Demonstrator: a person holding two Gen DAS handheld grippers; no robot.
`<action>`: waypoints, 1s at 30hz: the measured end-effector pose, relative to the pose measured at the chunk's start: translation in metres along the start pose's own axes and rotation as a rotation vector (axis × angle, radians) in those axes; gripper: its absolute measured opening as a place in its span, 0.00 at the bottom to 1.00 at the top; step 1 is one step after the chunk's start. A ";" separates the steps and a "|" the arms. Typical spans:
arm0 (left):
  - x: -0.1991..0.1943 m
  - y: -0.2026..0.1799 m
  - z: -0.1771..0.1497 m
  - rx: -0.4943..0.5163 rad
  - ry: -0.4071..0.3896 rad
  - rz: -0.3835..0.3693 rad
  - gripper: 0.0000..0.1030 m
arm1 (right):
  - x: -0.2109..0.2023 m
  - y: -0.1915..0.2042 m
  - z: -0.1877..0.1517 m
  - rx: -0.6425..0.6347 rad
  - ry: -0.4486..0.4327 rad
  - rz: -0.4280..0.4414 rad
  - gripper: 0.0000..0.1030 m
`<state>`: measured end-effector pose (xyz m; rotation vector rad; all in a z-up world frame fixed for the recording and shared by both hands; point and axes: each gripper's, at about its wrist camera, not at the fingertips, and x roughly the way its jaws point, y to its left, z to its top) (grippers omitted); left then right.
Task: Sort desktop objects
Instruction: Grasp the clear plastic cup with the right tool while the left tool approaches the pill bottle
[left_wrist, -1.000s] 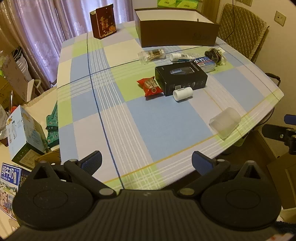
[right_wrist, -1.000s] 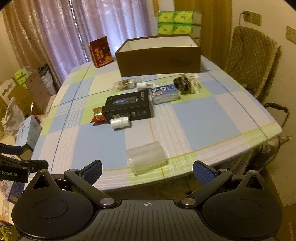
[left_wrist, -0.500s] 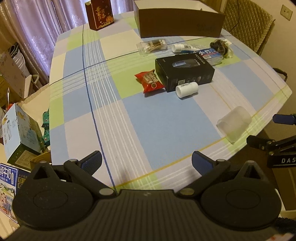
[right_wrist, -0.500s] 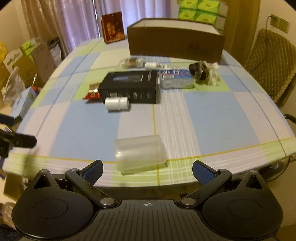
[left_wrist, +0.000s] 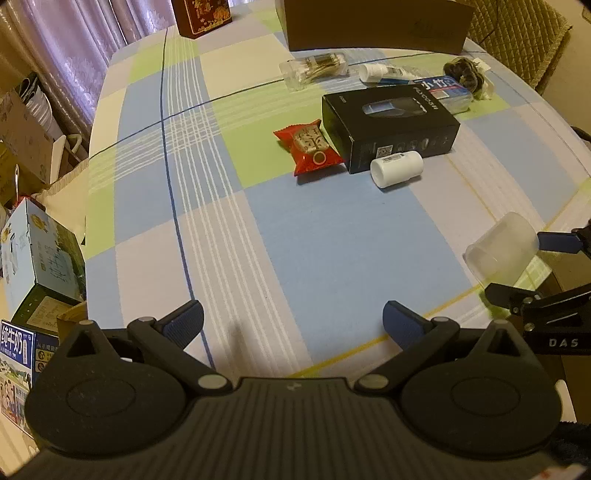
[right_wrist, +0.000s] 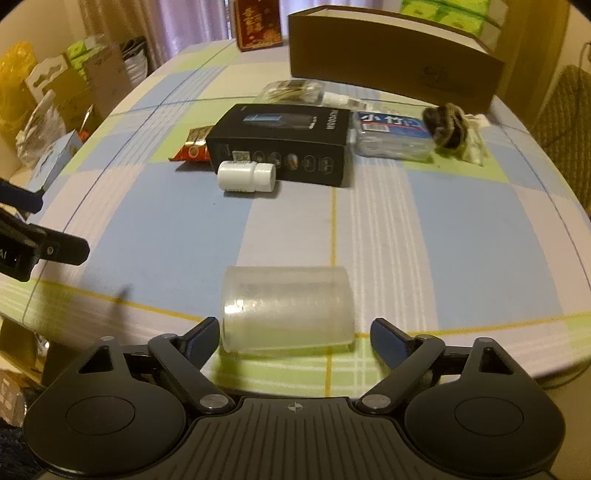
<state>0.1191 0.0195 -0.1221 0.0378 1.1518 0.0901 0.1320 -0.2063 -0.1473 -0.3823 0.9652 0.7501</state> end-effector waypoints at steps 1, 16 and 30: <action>0.002 -0.001 0.001 -0.002 0.003 0.000 0.99 | 0.002 0.000 0.001 -0.008 0.003 0.001 0.81; 0.021 -0.031 0.021 -0.037 0.014 -0.017 0.99 | 0.001 -0.042 0.014 -0.027 -0.040 -0.052 0.67; 0.053 -0.080 0.063 -0.171 -0.090 -0.026 0.69 | -0.008 -0.135 0.023 0.022 -0.024 -0.084 0.67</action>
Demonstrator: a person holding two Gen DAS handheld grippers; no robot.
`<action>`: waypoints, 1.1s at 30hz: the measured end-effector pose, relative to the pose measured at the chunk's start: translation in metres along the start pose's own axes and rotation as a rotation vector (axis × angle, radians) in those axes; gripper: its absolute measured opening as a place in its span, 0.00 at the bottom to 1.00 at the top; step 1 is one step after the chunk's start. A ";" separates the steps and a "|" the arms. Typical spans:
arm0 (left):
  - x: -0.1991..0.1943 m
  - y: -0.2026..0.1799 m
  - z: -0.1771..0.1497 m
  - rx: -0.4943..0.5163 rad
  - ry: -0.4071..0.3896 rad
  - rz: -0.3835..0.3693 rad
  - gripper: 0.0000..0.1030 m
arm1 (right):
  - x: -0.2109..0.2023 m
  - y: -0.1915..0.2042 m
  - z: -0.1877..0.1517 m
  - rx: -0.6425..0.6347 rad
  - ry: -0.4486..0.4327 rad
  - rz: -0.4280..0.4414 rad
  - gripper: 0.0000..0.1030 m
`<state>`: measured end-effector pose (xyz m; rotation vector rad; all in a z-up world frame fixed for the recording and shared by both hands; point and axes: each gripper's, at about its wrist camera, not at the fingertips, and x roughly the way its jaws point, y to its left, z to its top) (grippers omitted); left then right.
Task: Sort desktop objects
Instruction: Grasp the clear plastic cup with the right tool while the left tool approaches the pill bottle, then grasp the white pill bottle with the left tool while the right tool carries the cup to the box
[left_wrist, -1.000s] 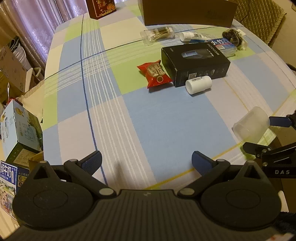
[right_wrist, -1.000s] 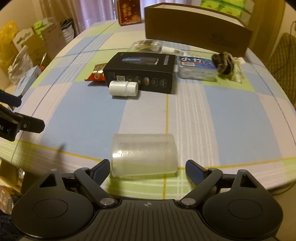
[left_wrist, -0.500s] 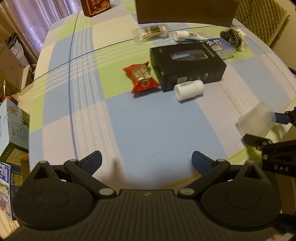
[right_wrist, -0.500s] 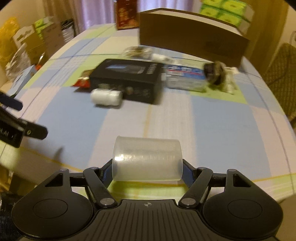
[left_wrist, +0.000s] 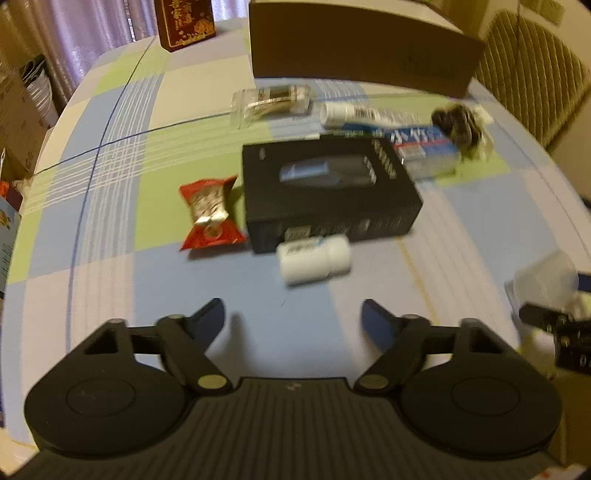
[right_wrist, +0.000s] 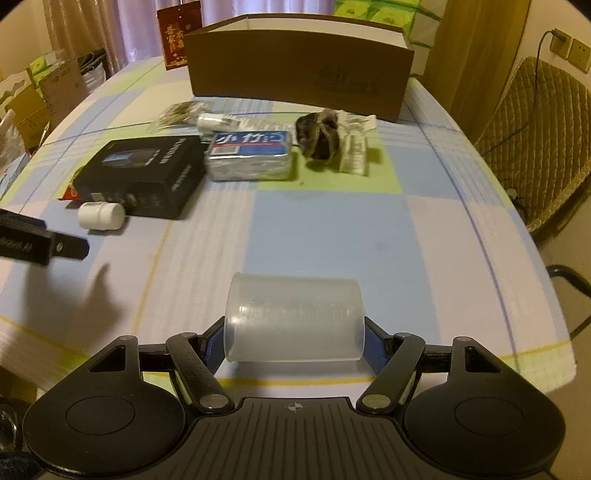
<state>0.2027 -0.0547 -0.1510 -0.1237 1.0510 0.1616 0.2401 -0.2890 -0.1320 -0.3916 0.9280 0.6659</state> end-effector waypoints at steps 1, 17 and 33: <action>0.002 -0.002 0.002 -0.021 -0.012 -0.002 0.67 | 0.000 -0.005 0.001 -0.004 -0.001 0.002 0.67; 0.023 -0.023 0.008 -0.142 -0.077 0.075 0.41 | 0.005 -0.055 0.014 -0.069 -0.016 0.071 0.67; -0.027 -0.039 0.019 -0.046 -0.148 0.064 0.40 | 0.001 -0.072 0.039 -0.080 -0.043 0.150 0.67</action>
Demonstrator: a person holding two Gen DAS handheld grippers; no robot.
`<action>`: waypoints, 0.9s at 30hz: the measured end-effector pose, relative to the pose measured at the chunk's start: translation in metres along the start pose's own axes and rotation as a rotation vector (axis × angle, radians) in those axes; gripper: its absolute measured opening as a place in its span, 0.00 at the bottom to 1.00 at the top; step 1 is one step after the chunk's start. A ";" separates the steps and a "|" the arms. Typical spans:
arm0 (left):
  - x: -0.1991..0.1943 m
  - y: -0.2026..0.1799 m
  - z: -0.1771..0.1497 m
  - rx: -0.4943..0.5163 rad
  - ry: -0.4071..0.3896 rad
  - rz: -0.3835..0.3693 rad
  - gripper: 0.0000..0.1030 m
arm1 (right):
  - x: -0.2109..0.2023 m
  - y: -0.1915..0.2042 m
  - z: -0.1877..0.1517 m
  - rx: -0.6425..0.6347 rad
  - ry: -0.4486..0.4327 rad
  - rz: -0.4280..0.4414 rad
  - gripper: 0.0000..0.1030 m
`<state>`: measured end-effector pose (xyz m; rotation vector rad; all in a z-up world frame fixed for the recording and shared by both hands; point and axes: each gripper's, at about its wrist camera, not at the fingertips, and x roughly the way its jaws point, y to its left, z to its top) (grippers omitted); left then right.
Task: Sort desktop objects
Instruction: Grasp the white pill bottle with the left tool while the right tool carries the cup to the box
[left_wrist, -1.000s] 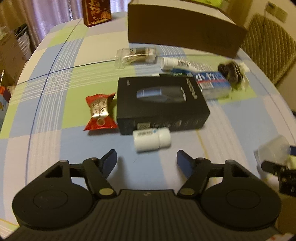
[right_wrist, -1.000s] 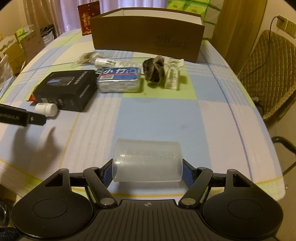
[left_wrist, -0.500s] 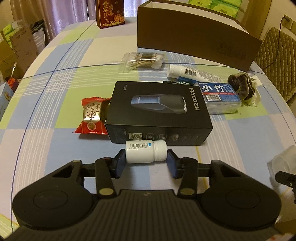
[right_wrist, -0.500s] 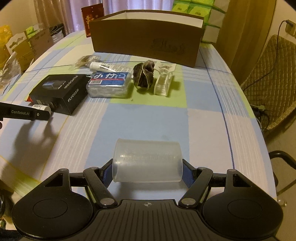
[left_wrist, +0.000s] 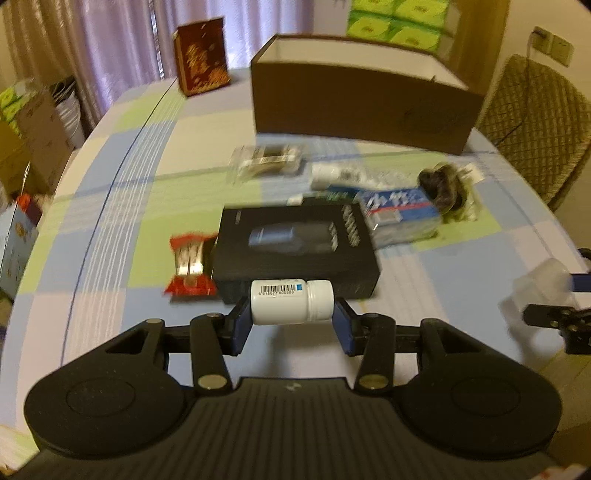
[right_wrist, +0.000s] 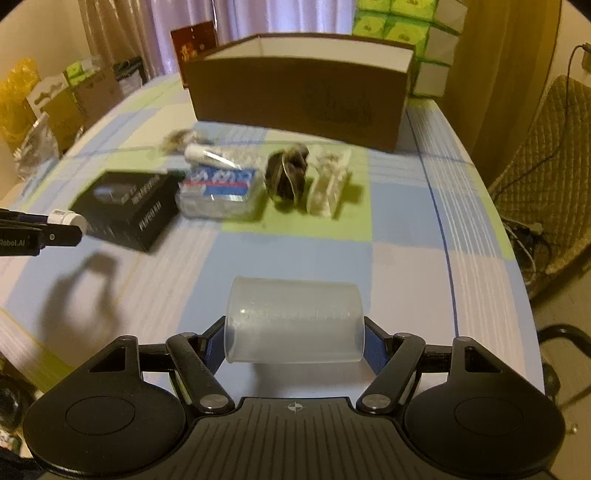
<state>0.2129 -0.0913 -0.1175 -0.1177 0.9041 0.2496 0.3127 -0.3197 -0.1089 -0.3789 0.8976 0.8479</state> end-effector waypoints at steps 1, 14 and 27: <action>-0.002 -0.001 0.007 0.010 -0.004 -0.010 0.40 | -0.001 0.000 0.006 0.000 -0.005 0.005 0.67; -0.009 -0.005 0.117 0.147 -0.120 -0.149 0.41 | -0.013 0.008 0.104 0.021 -0.128 0.046 0.67; 0.049 -0.005 0.227 0.201 -0.188 -0.207 0.40 | 0.014 -0.012 0.207 0.030 -0.229 -0.024 0.67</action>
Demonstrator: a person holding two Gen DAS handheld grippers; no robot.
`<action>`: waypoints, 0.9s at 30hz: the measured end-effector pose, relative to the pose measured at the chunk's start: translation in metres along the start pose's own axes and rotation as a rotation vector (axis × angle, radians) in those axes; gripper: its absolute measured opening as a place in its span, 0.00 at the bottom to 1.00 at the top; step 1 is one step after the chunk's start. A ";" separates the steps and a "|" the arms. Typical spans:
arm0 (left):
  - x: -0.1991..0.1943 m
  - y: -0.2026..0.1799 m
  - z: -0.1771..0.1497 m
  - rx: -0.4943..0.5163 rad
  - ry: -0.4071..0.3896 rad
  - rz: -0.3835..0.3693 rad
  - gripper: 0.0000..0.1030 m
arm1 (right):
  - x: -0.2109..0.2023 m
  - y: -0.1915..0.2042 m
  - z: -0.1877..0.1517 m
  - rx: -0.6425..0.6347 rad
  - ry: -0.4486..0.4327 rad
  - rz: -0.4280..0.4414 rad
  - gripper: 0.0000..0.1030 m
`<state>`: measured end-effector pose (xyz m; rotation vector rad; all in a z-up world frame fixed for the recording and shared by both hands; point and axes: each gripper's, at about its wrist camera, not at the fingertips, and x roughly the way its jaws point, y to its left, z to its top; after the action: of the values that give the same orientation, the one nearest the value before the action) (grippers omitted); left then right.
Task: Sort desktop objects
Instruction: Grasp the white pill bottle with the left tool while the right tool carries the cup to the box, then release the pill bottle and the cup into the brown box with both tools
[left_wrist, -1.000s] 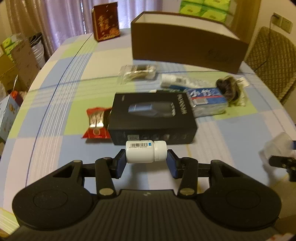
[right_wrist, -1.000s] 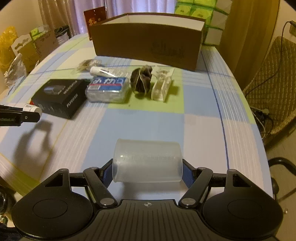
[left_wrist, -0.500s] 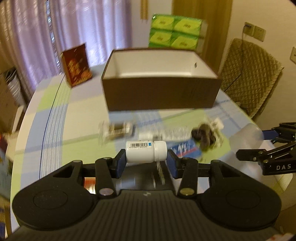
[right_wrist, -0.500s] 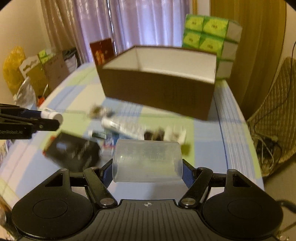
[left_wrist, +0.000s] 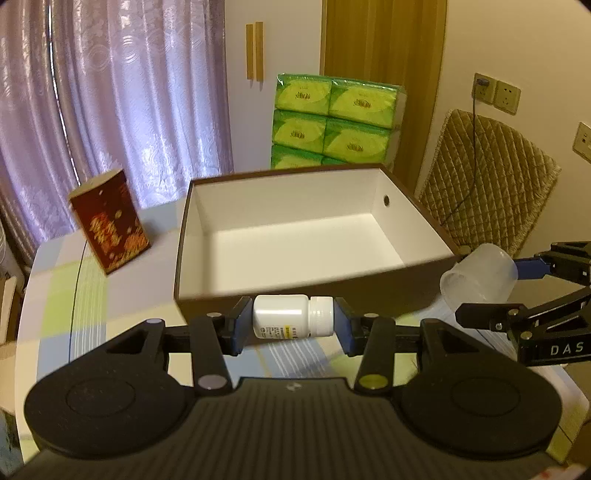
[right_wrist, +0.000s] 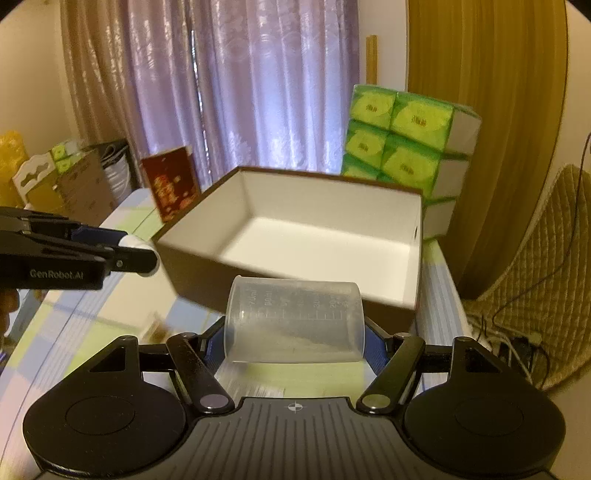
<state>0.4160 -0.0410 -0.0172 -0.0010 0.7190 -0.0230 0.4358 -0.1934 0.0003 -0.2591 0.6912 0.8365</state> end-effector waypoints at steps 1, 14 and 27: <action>0.008 0.001 0.007 0.008 -0.001 0.002 0.40 | 0.007 -0.004 0.007 0.003 -0.004 0.000 0.67; 0.115 0.023 0.051 0.020 0.122 -0.028 0.40 | 0.113 -0.044 0.060 0.049 0.116 -0.028 0.67; 0.216 0.022 0.049 0.041 0.382 -0.117 0.40 | 0.198 -0.064 0.061 0.092 0.354 -0.033 0.67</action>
<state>0.6110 -0.0240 -0.1226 0.0006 1.0999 -0.1528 0.6050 -0.0889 -0.0862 -0.3383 1.0509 0.7318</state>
